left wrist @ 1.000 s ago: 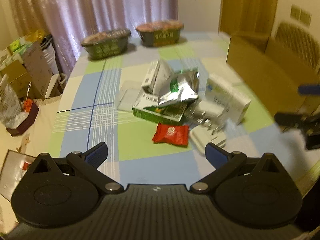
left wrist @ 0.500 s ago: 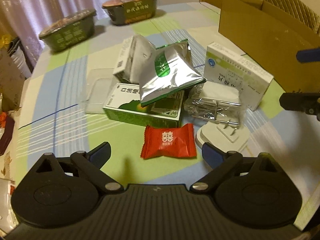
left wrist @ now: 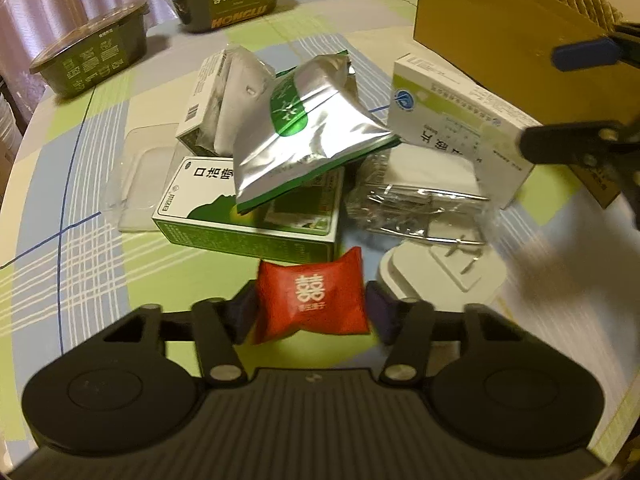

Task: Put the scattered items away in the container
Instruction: 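Grasp the red candy packet with the left tool while the right tool grasps the white medicine box, then carry both items to the cardboard box and open both tools to drop them, then grasp the white plug adapter with the left tool while the right tool grasps the clear-packaged item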

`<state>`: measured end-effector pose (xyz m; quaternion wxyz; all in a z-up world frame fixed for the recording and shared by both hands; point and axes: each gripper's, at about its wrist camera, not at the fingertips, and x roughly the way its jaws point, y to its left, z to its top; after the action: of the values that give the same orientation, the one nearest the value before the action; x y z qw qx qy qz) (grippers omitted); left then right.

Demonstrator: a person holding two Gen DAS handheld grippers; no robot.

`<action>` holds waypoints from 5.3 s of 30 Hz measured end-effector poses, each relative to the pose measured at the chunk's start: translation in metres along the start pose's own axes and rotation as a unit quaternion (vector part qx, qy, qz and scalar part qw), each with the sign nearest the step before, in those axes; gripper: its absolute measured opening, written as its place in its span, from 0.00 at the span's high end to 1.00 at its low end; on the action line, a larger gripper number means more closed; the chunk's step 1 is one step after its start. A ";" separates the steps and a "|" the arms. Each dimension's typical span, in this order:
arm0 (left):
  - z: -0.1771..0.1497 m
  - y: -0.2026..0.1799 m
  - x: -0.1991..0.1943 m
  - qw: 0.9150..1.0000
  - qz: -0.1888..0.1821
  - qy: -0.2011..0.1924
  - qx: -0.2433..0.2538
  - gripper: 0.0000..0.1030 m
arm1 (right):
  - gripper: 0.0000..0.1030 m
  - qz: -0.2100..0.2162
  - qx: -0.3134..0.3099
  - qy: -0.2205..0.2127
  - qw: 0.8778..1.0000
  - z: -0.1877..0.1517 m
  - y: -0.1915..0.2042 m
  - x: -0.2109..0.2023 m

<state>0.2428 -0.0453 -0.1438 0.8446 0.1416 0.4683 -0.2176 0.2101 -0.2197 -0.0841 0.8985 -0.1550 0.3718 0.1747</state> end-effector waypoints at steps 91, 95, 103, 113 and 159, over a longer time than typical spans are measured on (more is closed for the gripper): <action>0.171 -0.266 -0.064 0.972 -0.112 -0.109 0.174 0.58 | 0.73 -0.138 0.226 -0.053 0.963 -0.073 -0.212 -0.158; 0.170 -0.267 -0.058 0.973 -0.086 -0.113 0.179 0.40 | 0.73 -0.138 0.228 -0.054 0.962 -0.072 -0.217 -0.155; 0.164 -0.246 -0.064 0.977 -0.080 -0.118 0.159 0.39 | 0.73 -0.137 0.222 -0.053 0.964 -0.069 -0.214 -0.150; 0.151 -0.230 -0.074 0.980 -0.081 -0.116 0.138 0.37 | 0.70 -0.127 0.186 -0.047 0.973 -0.055 -0.208 -0.129; -0.018 -0.070 -0.136 0.998 0.028 -0.056 -0.005 0.25 | 0.08 0.010 0.125 -0.075 0.989 -0.041 -0.022 -0.155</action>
<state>0.1315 -0.0666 -0.0398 0.8757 0.1377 0.4177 -0.1992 0.0912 -0.2866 0.0036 0.9343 -0.0239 0.3237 0.1473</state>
